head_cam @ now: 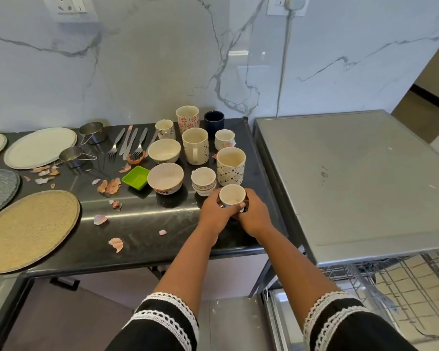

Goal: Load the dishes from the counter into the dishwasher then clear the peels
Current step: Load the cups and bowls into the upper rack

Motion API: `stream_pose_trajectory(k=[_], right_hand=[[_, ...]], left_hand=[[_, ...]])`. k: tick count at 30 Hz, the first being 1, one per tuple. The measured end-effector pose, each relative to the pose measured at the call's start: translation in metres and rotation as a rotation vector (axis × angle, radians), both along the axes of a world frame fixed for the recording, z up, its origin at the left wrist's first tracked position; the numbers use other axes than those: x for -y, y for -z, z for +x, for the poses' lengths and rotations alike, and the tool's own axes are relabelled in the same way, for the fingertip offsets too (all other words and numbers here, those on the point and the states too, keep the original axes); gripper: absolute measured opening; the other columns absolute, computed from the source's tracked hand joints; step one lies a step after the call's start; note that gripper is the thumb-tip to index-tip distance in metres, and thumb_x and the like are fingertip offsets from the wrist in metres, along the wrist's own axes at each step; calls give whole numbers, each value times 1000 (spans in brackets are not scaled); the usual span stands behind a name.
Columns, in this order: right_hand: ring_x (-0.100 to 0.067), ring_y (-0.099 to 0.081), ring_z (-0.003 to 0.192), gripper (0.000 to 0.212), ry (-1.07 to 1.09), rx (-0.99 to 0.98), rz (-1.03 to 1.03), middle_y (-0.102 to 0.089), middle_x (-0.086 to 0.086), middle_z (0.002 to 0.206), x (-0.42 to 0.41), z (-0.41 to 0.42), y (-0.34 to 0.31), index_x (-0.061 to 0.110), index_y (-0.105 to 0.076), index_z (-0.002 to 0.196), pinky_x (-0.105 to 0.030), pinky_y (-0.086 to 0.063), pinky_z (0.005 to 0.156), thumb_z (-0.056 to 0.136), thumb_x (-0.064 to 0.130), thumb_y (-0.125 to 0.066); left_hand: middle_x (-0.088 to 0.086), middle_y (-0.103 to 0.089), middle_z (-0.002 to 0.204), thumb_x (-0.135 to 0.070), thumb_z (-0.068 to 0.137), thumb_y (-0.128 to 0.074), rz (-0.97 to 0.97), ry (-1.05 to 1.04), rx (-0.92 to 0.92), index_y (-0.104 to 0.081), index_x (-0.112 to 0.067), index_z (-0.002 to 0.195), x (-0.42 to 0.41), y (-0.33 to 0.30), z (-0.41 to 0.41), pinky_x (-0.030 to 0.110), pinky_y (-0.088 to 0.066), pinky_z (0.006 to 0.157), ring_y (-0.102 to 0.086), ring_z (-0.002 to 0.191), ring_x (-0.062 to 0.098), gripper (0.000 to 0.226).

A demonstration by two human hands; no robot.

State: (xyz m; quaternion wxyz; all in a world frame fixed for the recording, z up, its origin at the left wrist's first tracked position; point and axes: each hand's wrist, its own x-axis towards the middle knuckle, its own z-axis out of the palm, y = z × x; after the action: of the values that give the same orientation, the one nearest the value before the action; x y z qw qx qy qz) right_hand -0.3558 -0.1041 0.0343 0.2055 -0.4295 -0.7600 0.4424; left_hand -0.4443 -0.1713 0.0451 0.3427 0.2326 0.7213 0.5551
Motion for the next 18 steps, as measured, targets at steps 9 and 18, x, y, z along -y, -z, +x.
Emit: stream_pose_trajectory(k=[9, 18], right_hand=[[-17, -58, 106, 50, 193, -134, 126, -61, -5, 125, -35, 112, -23, 15, -51, 127, -30, -47, 93, 84, 22, -75], [-14, -59, 96, 54, 362, -45, 233, -64, -4, 112, -65, 275, -34, 13, -57, 120, -21, -46, 77, 74, 24, -83]], left_hand=[[-5, -65, 115, -23, 71, -85, 129, 219, 50, -55, -22, 125, -45, -35, 90, 18, -51, 78, -62, 105, 11, 63], [-1, -66, 116, -21, 76, -82, 197, 376, 213, -59, -21, 120, -95, -32, 243, 24, -50, 85, -63, 104, 11, 50]])
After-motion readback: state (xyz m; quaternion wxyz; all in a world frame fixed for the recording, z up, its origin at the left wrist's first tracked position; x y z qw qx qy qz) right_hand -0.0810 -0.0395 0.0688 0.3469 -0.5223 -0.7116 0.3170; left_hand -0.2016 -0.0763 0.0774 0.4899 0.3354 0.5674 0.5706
